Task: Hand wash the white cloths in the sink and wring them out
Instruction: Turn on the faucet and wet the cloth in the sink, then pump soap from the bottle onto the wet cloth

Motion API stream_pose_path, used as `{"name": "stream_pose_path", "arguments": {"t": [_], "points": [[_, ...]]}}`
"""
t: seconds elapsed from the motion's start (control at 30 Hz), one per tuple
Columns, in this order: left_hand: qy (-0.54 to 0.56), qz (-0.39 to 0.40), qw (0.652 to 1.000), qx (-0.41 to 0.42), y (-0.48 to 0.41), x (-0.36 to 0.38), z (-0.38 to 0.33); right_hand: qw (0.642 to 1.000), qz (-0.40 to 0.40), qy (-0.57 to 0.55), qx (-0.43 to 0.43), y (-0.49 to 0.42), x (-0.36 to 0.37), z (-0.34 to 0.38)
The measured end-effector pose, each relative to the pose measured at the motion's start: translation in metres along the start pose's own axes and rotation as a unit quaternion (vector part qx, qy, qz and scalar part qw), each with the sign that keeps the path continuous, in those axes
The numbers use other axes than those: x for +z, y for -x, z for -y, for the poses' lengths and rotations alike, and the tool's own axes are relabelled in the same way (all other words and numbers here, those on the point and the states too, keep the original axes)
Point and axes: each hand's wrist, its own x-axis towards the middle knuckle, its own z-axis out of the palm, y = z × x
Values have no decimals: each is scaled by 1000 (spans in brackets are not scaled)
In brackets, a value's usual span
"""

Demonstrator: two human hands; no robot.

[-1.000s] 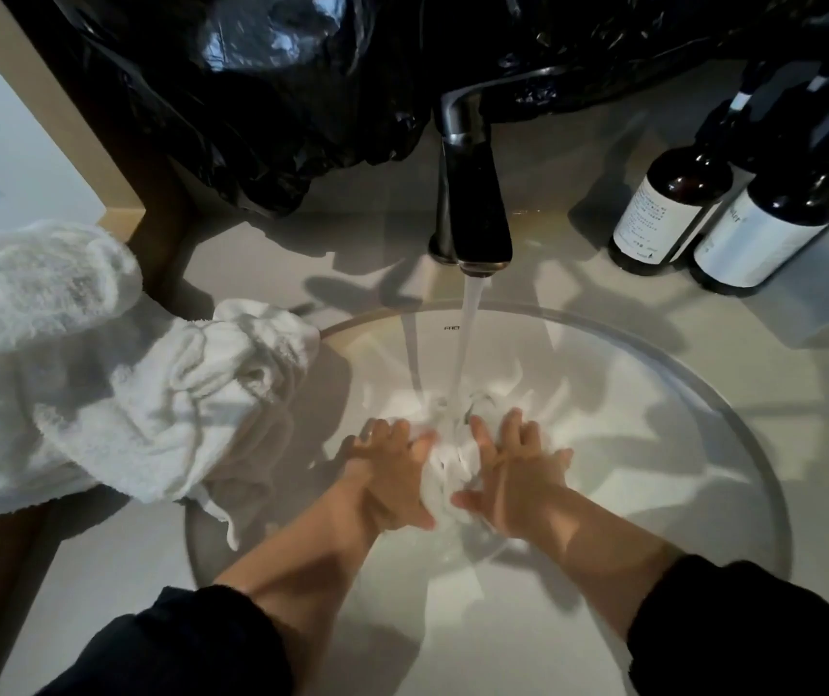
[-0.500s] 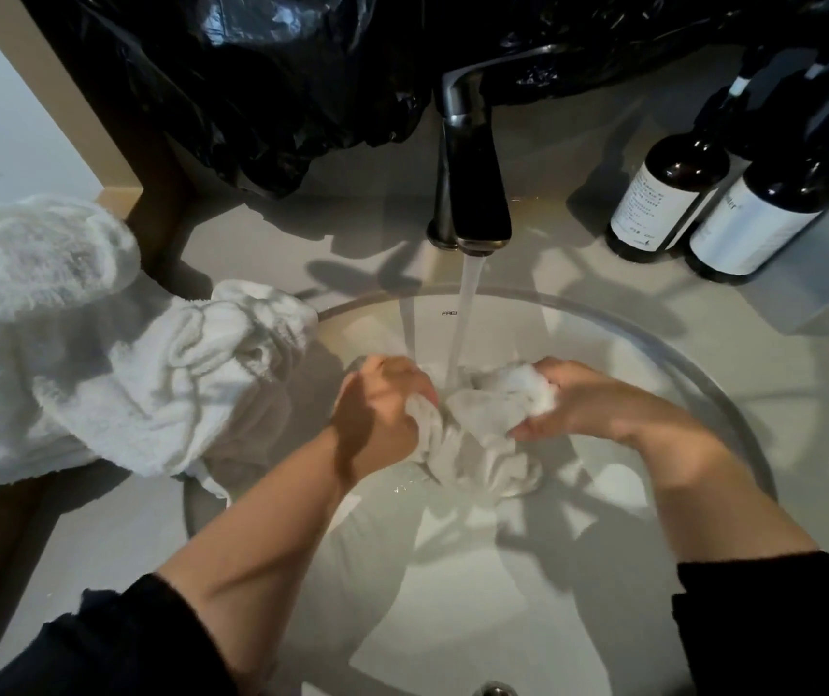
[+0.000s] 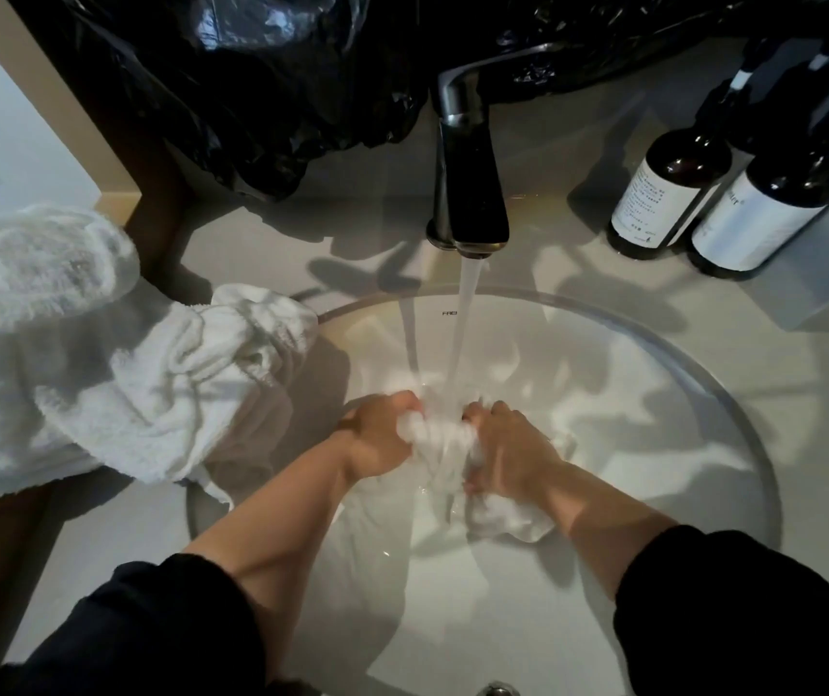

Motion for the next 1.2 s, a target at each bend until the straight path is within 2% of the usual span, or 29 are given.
{"name": "stream_pose_path", "arguments": {"t": [0.1,0.13,0.2,0.27,0.33,0.4,0.47,0.53,0.57,0.6,0.67,0.73,0.77,0.9,0.97,1.2], "points": [[139,-38,987,75,8,-11,-6,985,-14,-171,-4,-5,-19,-13],[175,-45,979,99,11,-16,-9,981,-48,-184,-24,-5,-26,-16],[189,-51,975,103,14,-23,-11,984,-105,-127,-68,-3,-42,-19],[66,-79,992,71,12,-24,-5,998,-31,-7,-57,3,-53,-20],[-89,-52,995,15,13,-17,-3,990,65,120,-24,10,-52,-16],[-196,-10,981,8,11,-5,-4,986,82,143,-16,14,-43,-8],[-192,-7,981,-12,9,0,-5,991,56,122,-17,17,-40,-3],[-150,-16,988,-20,8,-4,-8,998,-18,56,-14,23,-51,2],[-137,-18,990,-20,9,-6,-10,996,-86,11,-10,28,-60,6],[-129,-24,991,-17,9,-8,-11,985,-172,-31,-3,35,-71,11],[-113,-35,993,-19,12,-10,-14,937,-334,-105,8,53,-103,31],[-99,-41,994,-28,13,-9,-14,901,-408,-150,-4,74,-142,55],[-93,-39,994,-36,14,-10,-14,896,-420,-145,-14,79,-158,65],[-90,-31,994,-56,17,-12,-14,927,-373,23,25,72,-199,79],[-87,-33,994,-60,19,-14,-13,935,-348,65,30,69,-206,80],[-90,-28,994,-60,25,-14,-13,927,-331,167,54,76,-213,75]]}}
